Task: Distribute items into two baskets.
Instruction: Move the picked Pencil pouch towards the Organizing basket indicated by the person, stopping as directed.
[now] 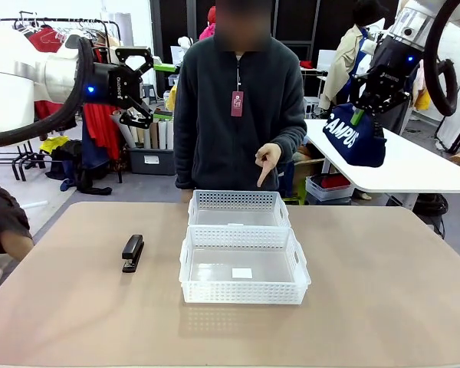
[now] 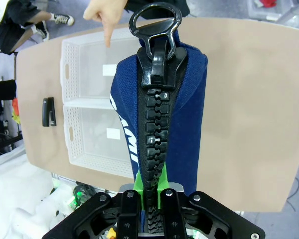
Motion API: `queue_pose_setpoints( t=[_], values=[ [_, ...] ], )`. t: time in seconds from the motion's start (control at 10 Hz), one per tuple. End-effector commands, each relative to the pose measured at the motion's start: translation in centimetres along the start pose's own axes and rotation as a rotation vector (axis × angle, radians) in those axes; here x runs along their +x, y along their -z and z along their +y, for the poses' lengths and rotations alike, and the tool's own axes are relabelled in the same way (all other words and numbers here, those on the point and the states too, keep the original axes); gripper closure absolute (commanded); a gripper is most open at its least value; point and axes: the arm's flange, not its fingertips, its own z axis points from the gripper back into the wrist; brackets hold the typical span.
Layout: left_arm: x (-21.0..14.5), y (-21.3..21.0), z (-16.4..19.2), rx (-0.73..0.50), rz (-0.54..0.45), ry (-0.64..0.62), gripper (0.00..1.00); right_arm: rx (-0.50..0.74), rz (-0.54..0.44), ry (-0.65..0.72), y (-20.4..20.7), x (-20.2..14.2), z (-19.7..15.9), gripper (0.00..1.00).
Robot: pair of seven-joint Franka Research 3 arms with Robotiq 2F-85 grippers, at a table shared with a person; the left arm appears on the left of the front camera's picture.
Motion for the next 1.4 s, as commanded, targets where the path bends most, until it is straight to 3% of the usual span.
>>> queue_pose_setpoints(
  t=[0.0,0.4,0.9,1.0,1.1,1.3],
  values=[
    [0.0,0.0,-0.2,0.0,-0.005,0.004,0.0,-0.031,-0.005,-0.107,0.6,1.9,0.3,1.0],
    [0.0,0.0,-0.2,0.0,-0.005,0.004,0.0,-0.147,-0.131,-0.378,-2.3,6.0,2.4,1.0],
    [0.0,0.0,-0.2,0.0,-0.005,0.004,0.0,-0.269,-0.153,-0.738,-5.5,9.5,4.8,1.0],
    [0.0,0.0,-0.2,0.0,-0.005,0.004,0.0,-0.263,-0.146,-0.775,-5.8,9.7,5.2,1.0],
    [0.0,0.0,-0.2,0.0,-0.005,0.004,0.0,-0.194,-0.116,-0.716,-5.7,9.9,5.1,1.0],
    [0.0,0.0,-0.2,0.0,-0.005,0.004,0.0,-0.245,-0.146,-0.721,-4.6,8.5,4.4,1.0]
  ],
)
